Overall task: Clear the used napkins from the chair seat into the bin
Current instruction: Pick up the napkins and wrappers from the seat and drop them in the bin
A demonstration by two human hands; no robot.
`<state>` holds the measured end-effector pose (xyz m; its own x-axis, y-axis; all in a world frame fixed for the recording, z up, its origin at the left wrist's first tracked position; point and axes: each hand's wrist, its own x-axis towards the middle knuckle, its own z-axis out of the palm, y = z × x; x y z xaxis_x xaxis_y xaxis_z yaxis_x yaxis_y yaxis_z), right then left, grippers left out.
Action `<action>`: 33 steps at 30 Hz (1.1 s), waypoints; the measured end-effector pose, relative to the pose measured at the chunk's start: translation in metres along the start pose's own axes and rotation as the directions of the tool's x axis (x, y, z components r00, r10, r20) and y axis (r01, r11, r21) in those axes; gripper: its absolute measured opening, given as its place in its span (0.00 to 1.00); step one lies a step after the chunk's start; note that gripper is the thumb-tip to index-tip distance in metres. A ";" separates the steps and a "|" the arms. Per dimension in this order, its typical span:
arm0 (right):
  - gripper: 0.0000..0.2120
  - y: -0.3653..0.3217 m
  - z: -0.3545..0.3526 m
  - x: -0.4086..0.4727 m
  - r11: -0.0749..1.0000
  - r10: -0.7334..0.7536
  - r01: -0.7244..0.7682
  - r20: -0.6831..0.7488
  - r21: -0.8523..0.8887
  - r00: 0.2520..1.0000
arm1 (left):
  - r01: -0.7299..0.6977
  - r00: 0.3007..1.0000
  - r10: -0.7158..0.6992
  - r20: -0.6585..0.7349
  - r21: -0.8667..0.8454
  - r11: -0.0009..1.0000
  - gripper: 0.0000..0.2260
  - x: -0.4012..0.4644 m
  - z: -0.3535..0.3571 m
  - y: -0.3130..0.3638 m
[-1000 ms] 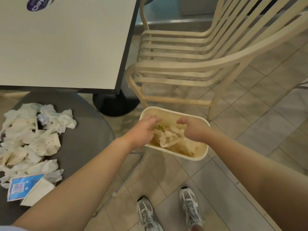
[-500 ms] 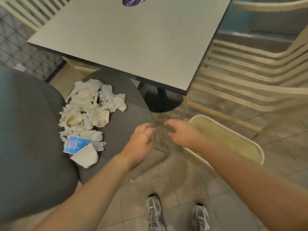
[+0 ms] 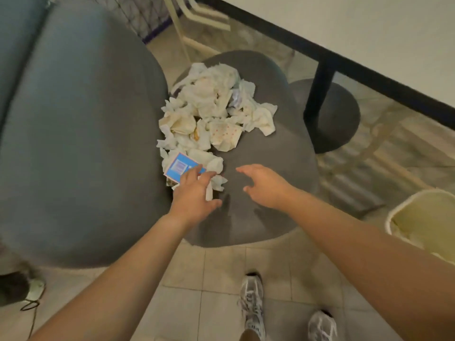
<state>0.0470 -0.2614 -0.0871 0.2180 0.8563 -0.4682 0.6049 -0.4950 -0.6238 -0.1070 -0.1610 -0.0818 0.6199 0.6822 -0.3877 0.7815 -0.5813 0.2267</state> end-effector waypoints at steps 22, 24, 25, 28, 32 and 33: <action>0.21 -0.025 0.048 0.140 0.975 0.048 -0.041 0.025 -0.218 0.999 | -0.032 0.984 0.039 0.173 -0.046 0.998 0.10 0.076 0.007 -0.076; 0.17 -0.021 0.045 0.137 0.973 0.073 -0.067 0.016 -0.221 0.997 | -0.041 0.973 0.051 0.227 -0.051 0.998 0.12 0.078 0.003 -0.074; 0.16 -0.020 0.044 0.134 0.972 0.079 -0.072 0.019 -0.225 0.997 | -0.048 0.968 0.058 0.244 -0.044 0.998 0.15 0.078 0.000 -0.073; 0.14 -0.016 0.036 0.126 0.972 0.093 -0.089 0.006 -0.219 0.996 | -0.053 0.968 0.058 0.244 -0.027 0.998 0.15 0.078 -0.012 -0.067; 0.16 -0.015 0.015 0.109 0.970 0.124 -0.123 -0.007 -0.208 0.992 | -0.046 0.981 0.047 0.186 -0.010 0.999 0.08 0.073 -0.031 -0.049; 0.16 -0.014 0.009 0.102 0.973 0.116 -0.116 -0.013 -0.197 0.993 | -0.046 0.983 0.046 0.175 -0.005 0.999 0.08 0.071 -0.036 -0.042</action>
<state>0.0533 -0.1686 -0.1315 0.2969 0.7949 -0.5291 0.7145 -0.5525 -0.4292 -0.0933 -0.0727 -0.0868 0.6332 0.5663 -0.5275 0.7526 -0.6097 0.2488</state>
